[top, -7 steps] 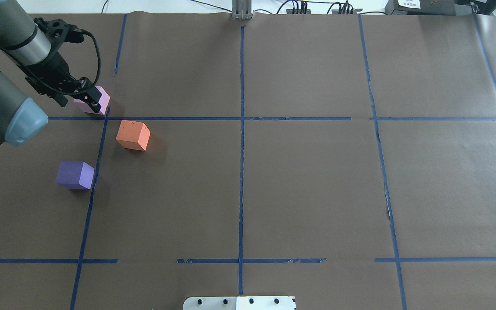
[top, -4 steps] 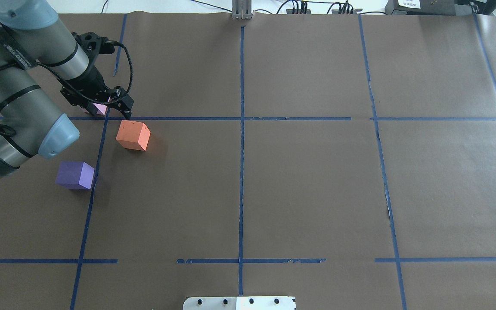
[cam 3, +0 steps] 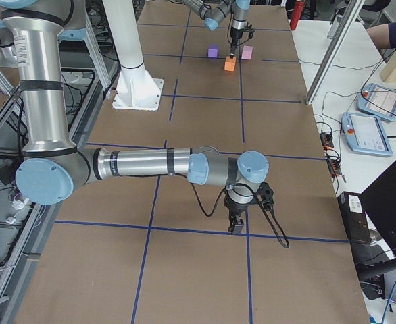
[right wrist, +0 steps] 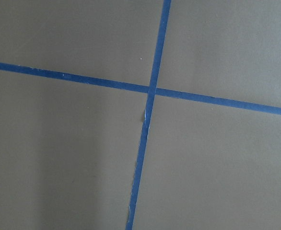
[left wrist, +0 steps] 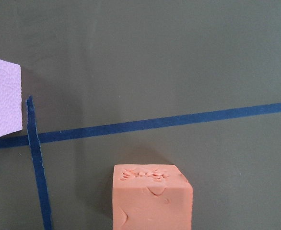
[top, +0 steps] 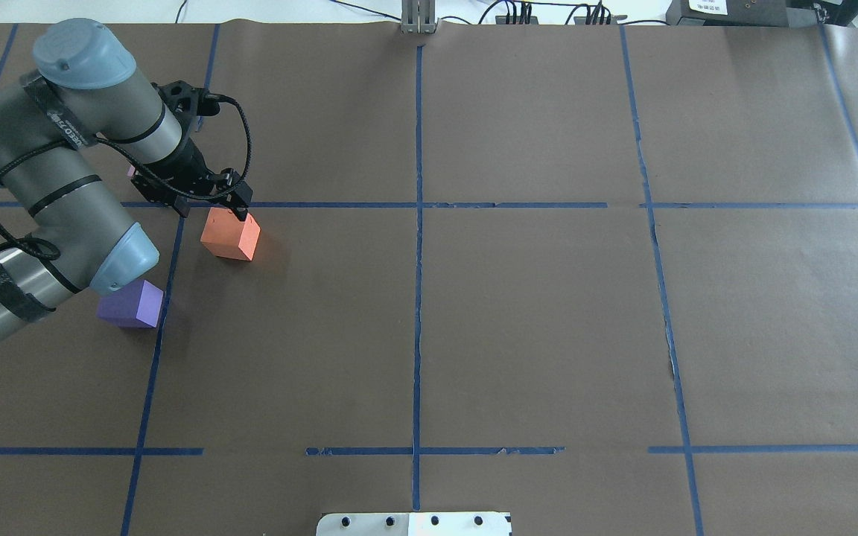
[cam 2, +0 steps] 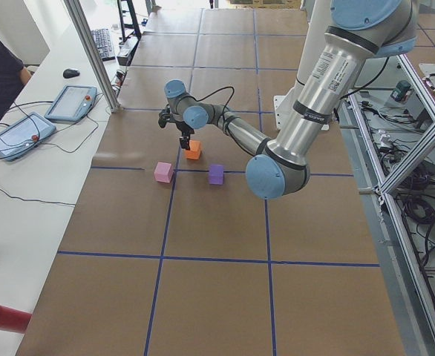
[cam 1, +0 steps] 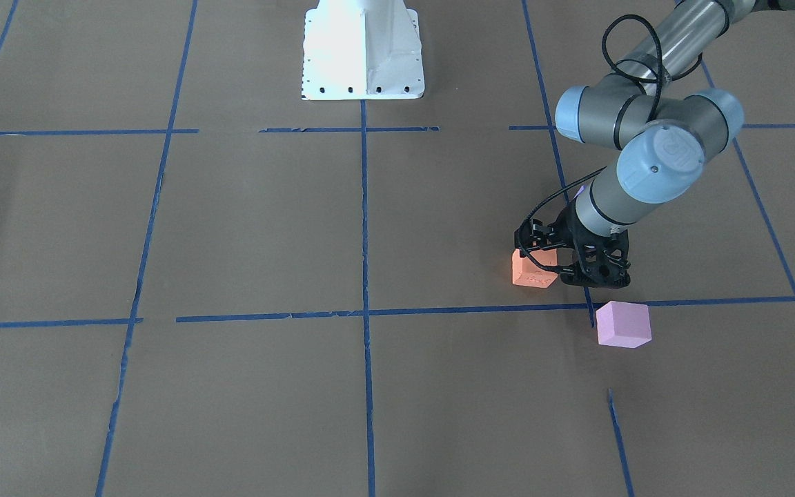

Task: Arrange blocks in a line
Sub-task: 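Move the left gripper past the pink cube down onto the orange cube, then close the left gripper on the orange cube and lift it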

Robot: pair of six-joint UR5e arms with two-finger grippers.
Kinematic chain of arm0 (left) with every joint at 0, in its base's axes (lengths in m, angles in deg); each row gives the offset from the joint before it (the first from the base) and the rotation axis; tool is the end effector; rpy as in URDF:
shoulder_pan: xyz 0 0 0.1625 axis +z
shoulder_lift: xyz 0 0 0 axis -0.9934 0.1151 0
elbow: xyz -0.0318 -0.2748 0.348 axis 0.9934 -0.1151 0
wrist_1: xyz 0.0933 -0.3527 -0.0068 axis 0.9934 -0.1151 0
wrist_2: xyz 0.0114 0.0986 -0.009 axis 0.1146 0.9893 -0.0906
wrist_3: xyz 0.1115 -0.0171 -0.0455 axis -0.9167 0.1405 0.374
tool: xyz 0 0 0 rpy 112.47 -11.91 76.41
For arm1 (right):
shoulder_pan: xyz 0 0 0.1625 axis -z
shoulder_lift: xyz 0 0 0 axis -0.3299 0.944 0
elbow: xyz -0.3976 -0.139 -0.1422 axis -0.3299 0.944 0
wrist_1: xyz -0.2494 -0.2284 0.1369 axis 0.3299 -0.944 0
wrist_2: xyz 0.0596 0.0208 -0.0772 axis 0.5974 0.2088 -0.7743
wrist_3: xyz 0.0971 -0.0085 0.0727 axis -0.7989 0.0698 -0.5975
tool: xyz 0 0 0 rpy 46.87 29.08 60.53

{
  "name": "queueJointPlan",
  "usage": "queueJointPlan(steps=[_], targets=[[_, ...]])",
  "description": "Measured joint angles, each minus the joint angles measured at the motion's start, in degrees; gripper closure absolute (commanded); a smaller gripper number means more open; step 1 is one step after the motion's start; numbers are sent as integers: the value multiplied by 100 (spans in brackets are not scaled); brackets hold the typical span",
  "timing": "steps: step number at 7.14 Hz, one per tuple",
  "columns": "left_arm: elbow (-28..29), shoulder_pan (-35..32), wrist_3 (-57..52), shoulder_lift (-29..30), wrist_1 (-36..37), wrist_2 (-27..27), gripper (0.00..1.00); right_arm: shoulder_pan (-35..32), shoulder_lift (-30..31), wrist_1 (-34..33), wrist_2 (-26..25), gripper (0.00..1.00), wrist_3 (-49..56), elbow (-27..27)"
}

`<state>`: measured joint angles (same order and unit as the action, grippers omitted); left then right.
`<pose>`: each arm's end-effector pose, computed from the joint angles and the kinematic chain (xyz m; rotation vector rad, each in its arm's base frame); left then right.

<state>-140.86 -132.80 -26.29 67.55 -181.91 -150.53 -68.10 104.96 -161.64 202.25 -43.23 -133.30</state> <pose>0.3820 -0.5344 0.4151 -0.0058 0.8805 0.1321 0.0316 -0.4621 0.6770 -0.0262 -0.7273 -0.1710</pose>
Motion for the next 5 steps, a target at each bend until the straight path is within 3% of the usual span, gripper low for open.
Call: queueJointPlan(steps=[5], targets=[[285,156,10,27,-298,24,0,0,0,0,0,0,0,0]])
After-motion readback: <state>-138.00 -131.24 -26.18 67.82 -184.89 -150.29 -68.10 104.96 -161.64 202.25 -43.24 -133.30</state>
